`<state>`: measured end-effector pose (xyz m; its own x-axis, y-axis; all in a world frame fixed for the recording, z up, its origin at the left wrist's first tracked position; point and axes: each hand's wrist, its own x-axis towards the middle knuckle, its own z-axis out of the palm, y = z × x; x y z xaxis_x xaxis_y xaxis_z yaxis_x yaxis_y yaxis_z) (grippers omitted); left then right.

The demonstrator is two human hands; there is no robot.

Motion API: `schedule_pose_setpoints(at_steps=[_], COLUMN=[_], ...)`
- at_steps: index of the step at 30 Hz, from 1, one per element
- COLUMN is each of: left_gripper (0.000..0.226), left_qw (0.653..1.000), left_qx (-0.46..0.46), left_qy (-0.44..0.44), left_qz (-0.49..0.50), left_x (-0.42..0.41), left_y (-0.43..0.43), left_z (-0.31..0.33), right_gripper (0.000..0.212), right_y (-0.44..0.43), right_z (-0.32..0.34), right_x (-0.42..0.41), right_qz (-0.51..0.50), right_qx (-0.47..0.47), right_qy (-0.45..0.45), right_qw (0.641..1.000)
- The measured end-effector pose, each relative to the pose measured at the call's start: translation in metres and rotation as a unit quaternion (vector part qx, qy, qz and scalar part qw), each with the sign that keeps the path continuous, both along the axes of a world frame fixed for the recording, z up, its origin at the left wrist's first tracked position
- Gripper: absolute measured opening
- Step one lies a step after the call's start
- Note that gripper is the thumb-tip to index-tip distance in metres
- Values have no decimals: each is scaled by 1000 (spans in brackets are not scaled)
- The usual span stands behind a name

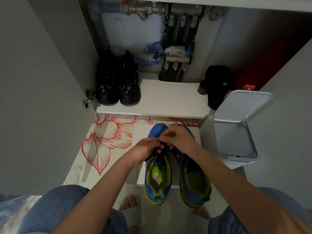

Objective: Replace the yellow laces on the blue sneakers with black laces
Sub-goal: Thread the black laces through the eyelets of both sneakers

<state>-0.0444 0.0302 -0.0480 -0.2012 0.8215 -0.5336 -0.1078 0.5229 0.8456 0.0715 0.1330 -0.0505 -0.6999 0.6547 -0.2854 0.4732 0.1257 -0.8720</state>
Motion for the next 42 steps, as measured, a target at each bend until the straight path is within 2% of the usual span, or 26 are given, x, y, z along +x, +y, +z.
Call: schedule_pose_setpoints(at_steps=[2,5,8,12,16,19,21,24,25,27,29,32,35,37,39,40,42], left_gripper=[14,34,24,16,19,19,21,20,18,16,20,20,17,16,16,15,14], left_qw=[1000,998,996,998,997,998,1000,987,988,997,999,999,999,997,979,966,953], left_qx=[-1,13,40,51,49,40,28,26,17,-9,-14,-9,-14,-14,-17,-28,-54], left_qy=[-15,39,83,43,48,36,-7,-134,-122,-35,10,-17,-12,-55,-183,-230,-267], left_qz=[-6,-39,-9,-5,-35,-29,5,85,91,63,37,27,26,46,93,114,133], left_x=[1,3,3,2,1,-1,-4,-7,-7,-5,-5,-6,-8,-10,-12,-13,-12], left_y=[1,2,2,3,2,1,-1,-4,-4,-3,-2,-1,-2,-2,-2,-2,-4], left_z=[2,-1,-6,-8,-8,-9,-8,-8,-9,-12,-12,-7,-6,-6,-6,-4,-3], right_gripper=[6,11,10,21,15,13,12,8,8,8,5,13,15,16,14,12,8], right_y=[1,0,2,11,9,9,11,10,9,5,2,2,1,-1,-4,-6,-10], right_z=[1,4,5,8,11,11,10,8,6,6,9,13,14,15,16,15,12], right_x=[-2,-2,-1,7,9,9,11,15,15,14,12,11,8,5,5,6,10], right_qz=[-23,-30,-18,77,156,178,154,119,110,75,31,-26,-46,-43,-26,-9,41], right_qx=[-8,-23,-31,20,80,97,75,14,-12,-56,-90,-124,-106,-93,-61,-30,7], right_qy=[20,44,50,0,-61,-79,-68,-80,-86,-76,-64,-40,-19,2,10,-2,-39], right_qw=[999,998,998,997,983,976,983,990,990,993,993,991,993,995,998,1000,998])
